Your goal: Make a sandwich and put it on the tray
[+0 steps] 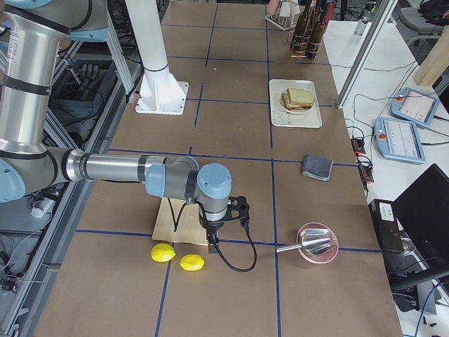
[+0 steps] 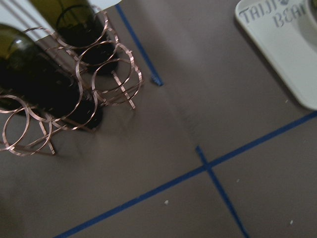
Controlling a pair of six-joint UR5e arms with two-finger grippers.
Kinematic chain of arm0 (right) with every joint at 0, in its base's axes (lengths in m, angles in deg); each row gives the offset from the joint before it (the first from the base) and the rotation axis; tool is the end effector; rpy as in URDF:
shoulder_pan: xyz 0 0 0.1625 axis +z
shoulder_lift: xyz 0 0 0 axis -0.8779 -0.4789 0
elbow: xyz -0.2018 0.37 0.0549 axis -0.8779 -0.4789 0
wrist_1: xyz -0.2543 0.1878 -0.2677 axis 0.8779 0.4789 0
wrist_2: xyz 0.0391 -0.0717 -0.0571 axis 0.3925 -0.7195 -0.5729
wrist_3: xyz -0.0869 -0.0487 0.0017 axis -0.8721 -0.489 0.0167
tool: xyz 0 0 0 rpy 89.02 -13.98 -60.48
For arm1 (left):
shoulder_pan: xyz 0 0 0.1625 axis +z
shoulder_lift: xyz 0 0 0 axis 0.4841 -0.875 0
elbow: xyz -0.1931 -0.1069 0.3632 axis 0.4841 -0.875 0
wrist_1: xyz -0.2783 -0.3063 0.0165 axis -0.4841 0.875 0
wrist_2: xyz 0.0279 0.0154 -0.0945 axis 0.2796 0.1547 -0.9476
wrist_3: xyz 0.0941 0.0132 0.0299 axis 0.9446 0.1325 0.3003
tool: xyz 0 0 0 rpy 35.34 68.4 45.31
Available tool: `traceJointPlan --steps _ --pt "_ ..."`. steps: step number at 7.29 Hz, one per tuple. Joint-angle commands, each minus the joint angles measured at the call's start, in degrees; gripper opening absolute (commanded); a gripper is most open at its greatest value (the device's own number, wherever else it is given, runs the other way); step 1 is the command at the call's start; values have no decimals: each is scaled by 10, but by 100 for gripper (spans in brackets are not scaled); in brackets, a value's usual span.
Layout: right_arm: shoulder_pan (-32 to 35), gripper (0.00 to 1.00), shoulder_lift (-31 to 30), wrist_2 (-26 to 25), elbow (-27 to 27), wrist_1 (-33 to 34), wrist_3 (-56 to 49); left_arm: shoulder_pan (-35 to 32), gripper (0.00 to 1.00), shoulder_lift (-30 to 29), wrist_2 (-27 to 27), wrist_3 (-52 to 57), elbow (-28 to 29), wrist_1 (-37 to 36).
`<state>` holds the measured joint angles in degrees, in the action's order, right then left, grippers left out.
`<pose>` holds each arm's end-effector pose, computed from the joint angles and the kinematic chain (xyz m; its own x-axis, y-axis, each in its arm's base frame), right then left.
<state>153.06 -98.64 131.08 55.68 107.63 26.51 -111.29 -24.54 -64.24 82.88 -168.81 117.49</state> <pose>0.0800 -0.3642 0.6561 0.7477 -0.1683 0.6424 0.1640 0.9842 0.0670 -0.0037 -0.4513 0.5064 0.6760 0.3443 -0.6515 -0.1141 0.9224 0.3691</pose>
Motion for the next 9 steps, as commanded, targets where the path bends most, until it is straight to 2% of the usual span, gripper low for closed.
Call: traceJointPlan --steps 1,3,4,8,9 --pt "0 100 0 0 -1 0 0 -55 100 80 -13 71 21 -12" --pt "0 100 1 0 -1 -1 0 -111 100 113 -14 196 76 -13" --pt "0 100 1 0 -1 -1 0 -113 100 123 -10 239 80 -14" --pt "0 100 1 0 0 -1 1 -114 100 95 -5 238 67 -72" --pt "0 100 2 0 0 -1 1 -113 100 94 1 240 93 -72"
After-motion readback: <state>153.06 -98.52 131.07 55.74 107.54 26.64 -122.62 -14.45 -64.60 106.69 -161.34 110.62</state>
